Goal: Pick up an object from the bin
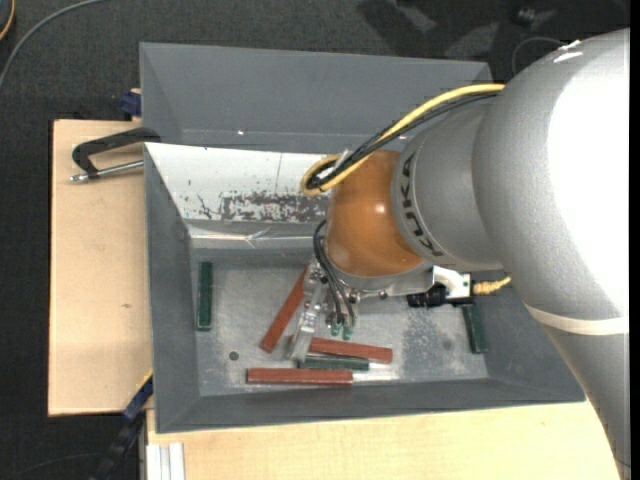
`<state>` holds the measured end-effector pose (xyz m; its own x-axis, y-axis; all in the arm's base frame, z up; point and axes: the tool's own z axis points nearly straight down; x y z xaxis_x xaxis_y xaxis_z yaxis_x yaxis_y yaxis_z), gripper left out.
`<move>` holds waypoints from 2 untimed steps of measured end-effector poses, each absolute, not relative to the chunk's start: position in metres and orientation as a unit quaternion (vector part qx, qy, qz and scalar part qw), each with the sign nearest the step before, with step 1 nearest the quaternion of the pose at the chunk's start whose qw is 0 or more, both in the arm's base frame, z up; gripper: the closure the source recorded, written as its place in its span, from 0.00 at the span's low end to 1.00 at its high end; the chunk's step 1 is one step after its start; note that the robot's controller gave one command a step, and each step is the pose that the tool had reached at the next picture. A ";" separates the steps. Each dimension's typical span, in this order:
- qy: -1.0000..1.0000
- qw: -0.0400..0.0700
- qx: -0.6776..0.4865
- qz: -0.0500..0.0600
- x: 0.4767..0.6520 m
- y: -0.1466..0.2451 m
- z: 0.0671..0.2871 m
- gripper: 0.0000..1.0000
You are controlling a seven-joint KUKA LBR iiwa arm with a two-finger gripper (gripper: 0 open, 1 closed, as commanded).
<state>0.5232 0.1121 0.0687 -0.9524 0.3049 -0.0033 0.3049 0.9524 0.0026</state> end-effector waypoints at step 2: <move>0.981 0.000 0.194 0.000 0.495 0.105 0.071 0.00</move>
Offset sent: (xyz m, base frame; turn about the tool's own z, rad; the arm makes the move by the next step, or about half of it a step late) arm -0.0141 0.0354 0.0016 -0.0821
